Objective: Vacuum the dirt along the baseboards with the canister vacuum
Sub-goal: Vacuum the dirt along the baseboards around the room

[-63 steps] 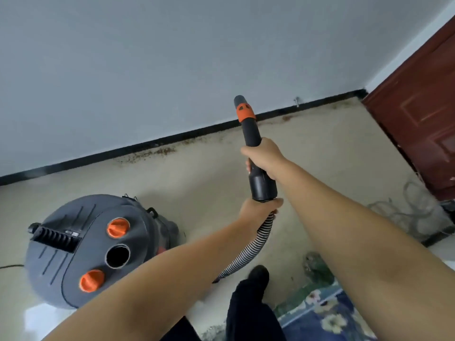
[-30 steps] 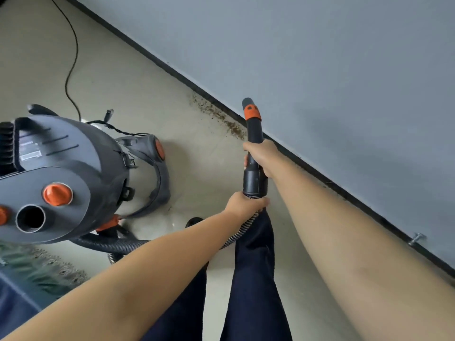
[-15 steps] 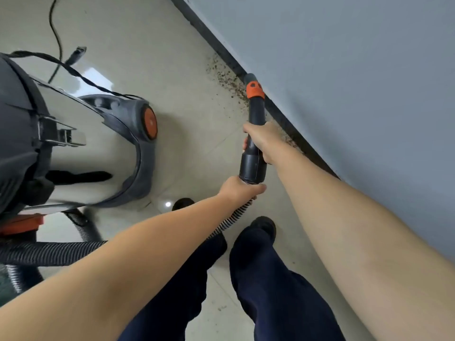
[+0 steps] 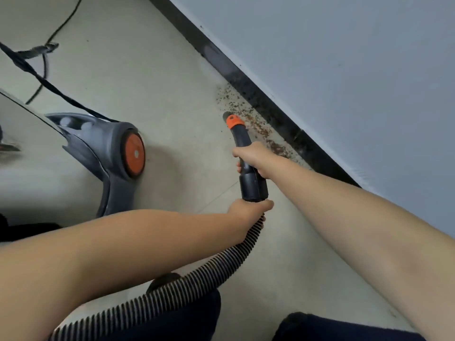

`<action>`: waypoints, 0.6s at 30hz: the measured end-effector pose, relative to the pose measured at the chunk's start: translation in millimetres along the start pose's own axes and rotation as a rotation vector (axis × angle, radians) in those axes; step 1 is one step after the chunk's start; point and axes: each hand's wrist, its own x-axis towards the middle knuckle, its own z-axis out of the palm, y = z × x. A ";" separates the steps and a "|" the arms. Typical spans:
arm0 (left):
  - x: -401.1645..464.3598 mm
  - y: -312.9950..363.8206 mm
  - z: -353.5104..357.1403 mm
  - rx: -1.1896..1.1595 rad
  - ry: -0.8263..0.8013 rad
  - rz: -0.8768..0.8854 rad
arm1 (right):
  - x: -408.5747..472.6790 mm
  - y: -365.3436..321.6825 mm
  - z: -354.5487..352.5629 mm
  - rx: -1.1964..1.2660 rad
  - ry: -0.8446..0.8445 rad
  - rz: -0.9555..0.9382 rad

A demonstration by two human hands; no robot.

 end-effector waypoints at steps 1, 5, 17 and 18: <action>3.2 3.6 0.3 -0.020 -0.028 -0.011 | 4.9 -1.7 -0.4 -0.029 -0.004 0.002; 1.7 13.1 -5.3 -0.031 -0.101 -0.047 | 9.7 -3.8 -4.4 -0.048 0.037 0.052; 36.1 19.6 -40.7 0.011 0.039 0.037 | 43.5 -27.6 41.0 -0.067 0.092 0.009; 38.2 23.1 -44.0 -0.013 0.041 0.043 | 47.5 -31.3 44.9 -0.079 0.100 0.004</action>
